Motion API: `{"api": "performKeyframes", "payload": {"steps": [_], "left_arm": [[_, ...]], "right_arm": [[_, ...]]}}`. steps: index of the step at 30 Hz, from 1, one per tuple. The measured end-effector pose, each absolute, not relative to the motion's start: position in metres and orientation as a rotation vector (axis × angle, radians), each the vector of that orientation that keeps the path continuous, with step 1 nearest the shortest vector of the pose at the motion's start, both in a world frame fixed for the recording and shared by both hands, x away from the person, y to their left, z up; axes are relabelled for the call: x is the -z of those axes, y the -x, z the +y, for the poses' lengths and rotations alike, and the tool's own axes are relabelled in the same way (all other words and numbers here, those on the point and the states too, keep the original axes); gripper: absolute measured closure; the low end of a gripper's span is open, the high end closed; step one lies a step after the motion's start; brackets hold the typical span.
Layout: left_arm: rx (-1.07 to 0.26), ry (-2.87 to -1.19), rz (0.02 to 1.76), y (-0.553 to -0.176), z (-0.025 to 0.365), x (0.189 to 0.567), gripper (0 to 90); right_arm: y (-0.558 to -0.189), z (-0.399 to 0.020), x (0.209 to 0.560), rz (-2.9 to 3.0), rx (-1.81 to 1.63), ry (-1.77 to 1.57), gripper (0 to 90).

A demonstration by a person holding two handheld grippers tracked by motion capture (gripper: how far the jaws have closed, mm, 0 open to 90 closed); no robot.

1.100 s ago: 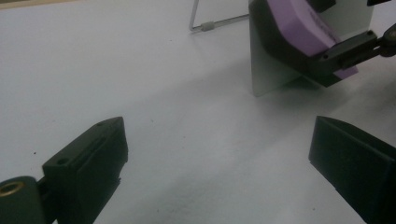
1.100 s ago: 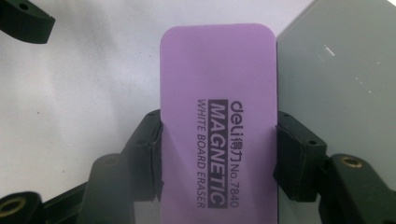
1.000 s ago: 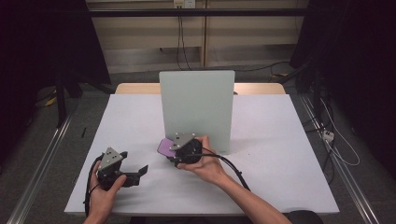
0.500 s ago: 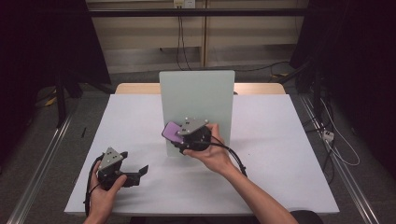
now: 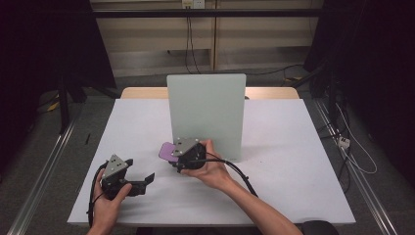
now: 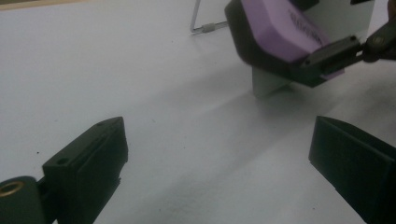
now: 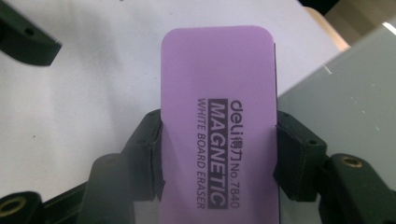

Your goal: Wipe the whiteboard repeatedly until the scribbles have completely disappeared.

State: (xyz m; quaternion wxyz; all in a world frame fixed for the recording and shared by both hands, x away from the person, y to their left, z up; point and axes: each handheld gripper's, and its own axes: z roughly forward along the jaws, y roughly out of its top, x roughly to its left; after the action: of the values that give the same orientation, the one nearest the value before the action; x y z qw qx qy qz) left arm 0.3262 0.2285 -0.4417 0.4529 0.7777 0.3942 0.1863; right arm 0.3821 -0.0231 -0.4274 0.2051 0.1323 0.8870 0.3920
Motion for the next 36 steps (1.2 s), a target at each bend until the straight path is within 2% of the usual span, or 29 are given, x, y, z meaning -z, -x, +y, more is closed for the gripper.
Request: {"api": "performKeyframes", "payload": {"steps": [8, 19, 28, 36], "left_arm": [[-0.461, -1.918, 0.974, -0.326, 0.229, 0.441, 4.6], [-0.456, -1.929, 0.968, -0.327, 0.226, 0.442, 4.6], [-0.455, -1.928, 0.976, -0.327, 0.228, 0.443, 4.6], [-0.447, -1.932, 0.984, -0.327, 0.228, 0.445, 4.7]], "right_arm": [[-0.38, -0.027, 0.433, 2.492, -1.08, -0.352, 41.9], [-0.393, -0.073, 0.382, 2.327, -1.173, -0.47, 41.9], [-0.383, -0.061, 0.417, 2.461, -1.103, -0.43, 41.9], [-0.382, -0.033, 0.438, 2.553, -1.108, -0.399, 41.9]]}}
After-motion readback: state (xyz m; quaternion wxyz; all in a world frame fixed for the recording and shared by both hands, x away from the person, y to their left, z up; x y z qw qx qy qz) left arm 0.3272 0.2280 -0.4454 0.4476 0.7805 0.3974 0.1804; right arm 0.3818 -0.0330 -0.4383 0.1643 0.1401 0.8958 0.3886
